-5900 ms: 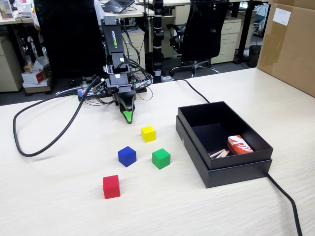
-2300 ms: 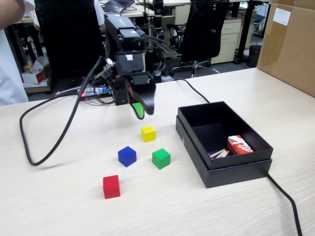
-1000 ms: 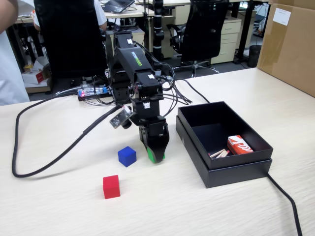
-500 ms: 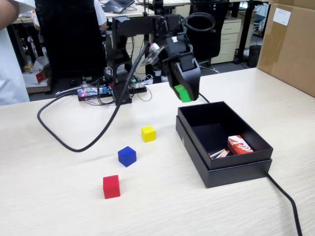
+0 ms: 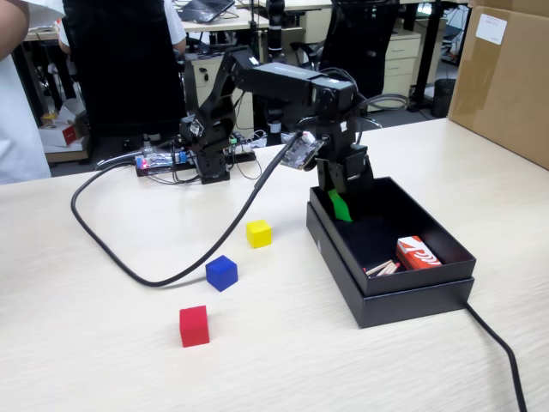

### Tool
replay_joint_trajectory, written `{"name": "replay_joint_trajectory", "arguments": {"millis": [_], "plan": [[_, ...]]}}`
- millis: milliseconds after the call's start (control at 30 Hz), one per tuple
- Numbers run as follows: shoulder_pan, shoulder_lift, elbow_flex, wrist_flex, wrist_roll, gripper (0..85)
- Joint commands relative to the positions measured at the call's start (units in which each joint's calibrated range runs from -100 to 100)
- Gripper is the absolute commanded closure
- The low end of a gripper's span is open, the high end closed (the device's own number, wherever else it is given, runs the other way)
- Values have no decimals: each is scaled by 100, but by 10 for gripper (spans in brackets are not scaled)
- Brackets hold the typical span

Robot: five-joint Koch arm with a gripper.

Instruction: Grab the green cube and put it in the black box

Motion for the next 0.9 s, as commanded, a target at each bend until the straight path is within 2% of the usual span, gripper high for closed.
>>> {"name": "replay_joint_trajectory", "arguments": {"millis": [0, 167, 233, 400, 433, 500, 567, 700, 867], "plan": [[-34, 92, 303, -31, 20, 846], [-34, 356, 312, -31, 29, 842], [-29, 459, 303, -31, 49, 739], [-20, 585, 203, -31, 73, 716], [-15, 574, 194, -31, 73, 672], [-5, 562, 158, -31, 59, 529], [5, 482, 149, -31, 49, 459], [20, 92, 103, -31, 59, 387], [-20, -1503, -123, -31, 59, 379]]}}
